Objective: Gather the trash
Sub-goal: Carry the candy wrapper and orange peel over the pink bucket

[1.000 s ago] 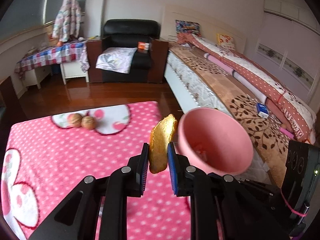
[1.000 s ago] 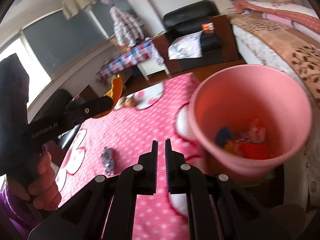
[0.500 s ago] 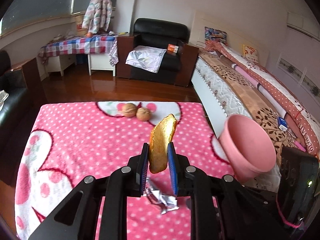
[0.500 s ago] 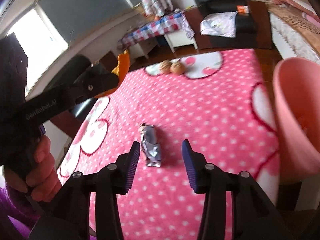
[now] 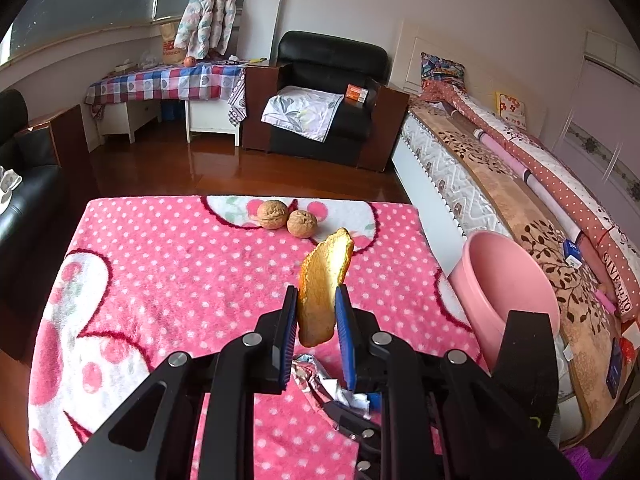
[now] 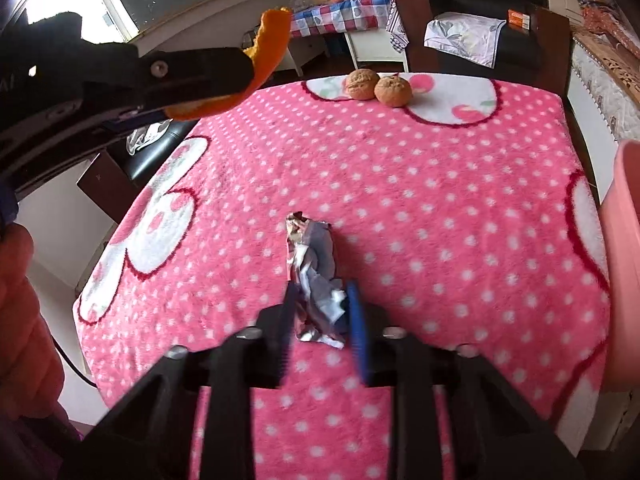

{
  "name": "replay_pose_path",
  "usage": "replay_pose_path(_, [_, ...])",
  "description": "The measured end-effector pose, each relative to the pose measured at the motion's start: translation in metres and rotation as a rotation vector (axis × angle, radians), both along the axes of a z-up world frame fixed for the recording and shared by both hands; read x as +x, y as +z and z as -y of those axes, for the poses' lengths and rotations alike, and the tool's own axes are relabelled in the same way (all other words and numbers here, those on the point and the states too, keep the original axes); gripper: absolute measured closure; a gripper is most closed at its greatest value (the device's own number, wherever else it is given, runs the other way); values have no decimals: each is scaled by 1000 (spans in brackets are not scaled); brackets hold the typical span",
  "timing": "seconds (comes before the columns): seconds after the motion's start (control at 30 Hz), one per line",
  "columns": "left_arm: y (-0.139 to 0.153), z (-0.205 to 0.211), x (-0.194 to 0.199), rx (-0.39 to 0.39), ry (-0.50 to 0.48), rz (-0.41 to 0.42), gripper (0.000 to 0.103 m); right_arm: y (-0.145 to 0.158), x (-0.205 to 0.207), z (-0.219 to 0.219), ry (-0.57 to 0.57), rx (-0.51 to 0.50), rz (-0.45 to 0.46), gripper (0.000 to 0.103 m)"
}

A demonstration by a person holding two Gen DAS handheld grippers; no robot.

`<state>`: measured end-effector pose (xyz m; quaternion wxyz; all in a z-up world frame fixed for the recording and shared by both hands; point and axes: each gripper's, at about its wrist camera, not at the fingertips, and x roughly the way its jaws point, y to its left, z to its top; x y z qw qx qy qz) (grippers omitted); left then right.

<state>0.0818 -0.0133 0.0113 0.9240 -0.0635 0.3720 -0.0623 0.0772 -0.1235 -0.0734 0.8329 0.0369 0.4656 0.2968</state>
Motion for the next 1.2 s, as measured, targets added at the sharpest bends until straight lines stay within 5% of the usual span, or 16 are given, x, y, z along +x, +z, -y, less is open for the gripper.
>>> replay_pose_path(0.27, [3, 22, 3, 16, -20, 3, 85, 14, -6, 39, -107, 44, 54, 87])
replay_pose_path(0.7, [11, 86, 12, 50, -113, 26, 85, 38, -15, 159, -450, 117, 123, 87])
replay_pose_path(1.2, [5, 158, 24, 95, -217, 23, 85, 41, -24, 238, -653, 120, 168, 87])
